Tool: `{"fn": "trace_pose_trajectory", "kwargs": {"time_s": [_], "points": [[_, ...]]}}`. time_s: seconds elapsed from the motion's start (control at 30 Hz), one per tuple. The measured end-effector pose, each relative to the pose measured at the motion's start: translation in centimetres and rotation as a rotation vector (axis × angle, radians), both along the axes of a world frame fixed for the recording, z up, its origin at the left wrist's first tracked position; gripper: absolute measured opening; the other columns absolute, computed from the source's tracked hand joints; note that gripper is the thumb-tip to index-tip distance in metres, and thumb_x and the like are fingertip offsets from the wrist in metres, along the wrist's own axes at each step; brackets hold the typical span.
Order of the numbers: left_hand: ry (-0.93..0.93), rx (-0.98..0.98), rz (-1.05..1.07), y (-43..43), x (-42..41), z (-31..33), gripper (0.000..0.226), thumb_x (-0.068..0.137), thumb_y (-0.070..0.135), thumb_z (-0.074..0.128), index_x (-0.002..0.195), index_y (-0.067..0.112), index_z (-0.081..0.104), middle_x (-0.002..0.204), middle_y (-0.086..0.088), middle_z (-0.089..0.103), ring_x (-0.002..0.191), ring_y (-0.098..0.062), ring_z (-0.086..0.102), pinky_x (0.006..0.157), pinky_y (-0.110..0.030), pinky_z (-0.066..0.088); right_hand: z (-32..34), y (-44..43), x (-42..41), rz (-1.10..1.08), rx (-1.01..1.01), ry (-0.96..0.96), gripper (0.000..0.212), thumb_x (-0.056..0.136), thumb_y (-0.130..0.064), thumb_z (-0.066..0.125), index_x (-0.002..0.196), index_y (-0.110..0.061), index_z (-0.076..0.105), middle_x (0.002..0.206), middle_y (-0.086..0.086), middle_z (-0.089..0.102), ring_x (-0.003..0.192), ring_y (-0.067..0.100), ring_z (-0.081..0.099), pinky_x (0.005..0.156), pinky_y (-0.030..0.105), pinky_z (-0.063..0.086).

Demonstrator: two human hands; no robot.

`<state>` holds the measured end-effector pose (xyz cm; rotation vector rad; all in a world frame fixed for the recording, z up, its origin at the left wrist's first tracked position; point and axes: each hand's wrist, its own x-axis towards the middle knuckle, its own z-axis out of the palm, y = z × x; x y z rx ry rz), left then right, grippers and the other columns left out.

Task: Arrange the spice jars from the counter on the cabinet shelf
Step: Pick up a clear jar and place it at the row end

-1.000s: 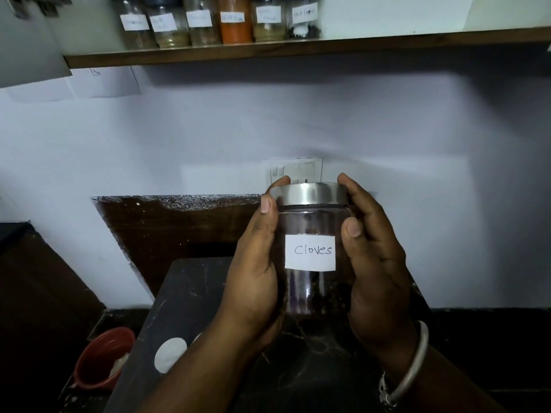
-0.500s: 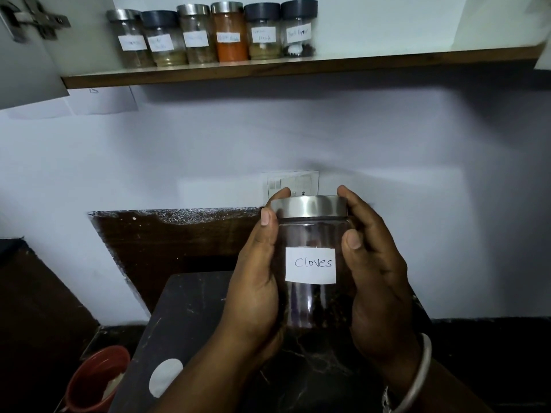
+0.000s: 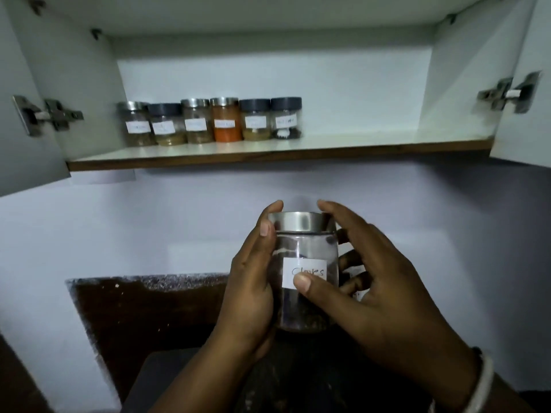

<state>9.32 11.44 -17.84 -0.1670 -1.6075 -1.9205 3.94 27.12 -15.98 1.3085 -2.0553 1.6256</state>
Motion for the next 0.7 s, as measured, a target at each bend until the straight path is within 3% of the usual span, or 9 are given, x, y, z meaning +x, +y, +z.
{"fn": "trace_pose_trajectory", "kwargs": {"time_s": [0.17,0.27,0.4,0.47,0.5,0.57,0.63,0.7], "points": [[0.124,-0.166,0.103,-1.3,-3.7,5.6,0.056,0.088,0.068,0.052,0.139,0.046,0.059,0.131,0.001,0.072,0.117,-0.019,0.071,0.089,-0.045,0.062,5.8,-1.2,-2.9,-0.042,0.021,0.134,0.067,0.078,-0.055,0.068,0.138,-0.058,0.037,0.125,-0.023,0.056,0.102,0.002,0.064,0.076,0.027,0.06],[0.139,-0.28,0.147,-3.0,-7.1,8.9,0.053,0.095,0.068,0.048,0.143,0.047,0.054,0.141,0.003,0.065,0.13,-0.017,0.063,0.101,-0.049,0.055,9.3,-2.6,-5.4,-0.101,0.049,0.242,0.068,0.081,-0.048,0.069,0.139,-0.055,0.036,0.12,-0.016,0.057,0.101,0.006,0.064,0.08,0.029,0.055],[0.124,-0.479,0.304,-7.1,-12.3,13.1,0.066,0.095,0.068,0.044,0.15,0.034,0.051,0.144,0.005,0.063,0.132,-0.012,0.059,0.11,-0.04,0.05,13.4,-5.2,-11.1,-0.225,0.087,0.299,0.066,0.083,-0.032,0.076,0.139,-0.043,0.043,0.116,0.0,0.057,0.091,0.02,0.064,0.079,0.03,0.05],[0.118,-0.685,0.507,-9.9,-14.7,14.5,0.053,0.104,0.057,0.039,0.138,0.024,0.061,0.137,0.0,0.067,0.131,-0.019,0.06,0.105,-0.038,0.049,15.2,-6.9,-14.8,-0.287,0.109,0.317,0.066,0.083,-0.027,0.078,0.139,-0.035,0.045,0.119,0.004,0.058,0.099,0.025,0.061,0.082,0.029,0.043],[0.097,-0.821,0.602,-11.3,-15.8,14.7,0.044,0.107,0.052,0.038,0.12,0.022,0.068,0.121,-0.003,0.072,0.121,-0.025,0.065,0.092,-0.036,0.05,15.9,-7.6,-16.6,-0.309,0.13,0.311,0.065,0.083,-0.026,0.078,0.138,-0.033,0.045,0.121,0.006,0.058,0.102,0.027,0.06,0.083,0.028,0.041],[-0.096,-1.173,0.764,-13.6,-17.7,14.8,0.042,0.109,0.047,0.035,0.095,0.022,0.065,0.099,-0.009,0.07,0.106,-0.036,0.067,0.073,-0.035,0.04,17.1,-9.2,-20.3,-0.36,0.202,0.29,0.065,0.083,-0.025,0.078,0.139,-0.03,0.045,0.124,0.011,0.058,0.104,0.029,0.059,0.081,0.028,0.04],[-0.361,-1.479,0.827,-14.6,-19.0,13.9,0.053,0.109,0.052,0.028,0.113,0.021,0.071,0.127,-0.012,0.067,0.118,-0.039,0.061,0.086,-0.041,0.045,17.3,-10.5,-23.5,-0.399,0.286,0.259,0.065,0.083,-0.022,0.078,0.138,-0.026,0.044,0.123,0.015,0.057,0.094,0.028,0.06,0.069,0.029,0.042],[-0.471,-1.558,0.788,-15.3,-20.3,13.5,0.057,0.107,0.056,0.023,0.122,0.029,0.071,0.148,-0.007,0.055,0.129,-0.035,0.056,0.099,-0.048,0.046,17.4,-12.2,-26.5,-0.423,0.324,0.227,0.062,0.083,-0.02,0.079,0.134,-0.022,0.044,0.12,0.017,0.056,0.088,0.029,0.06,0.062,0.029,0.042]]}}
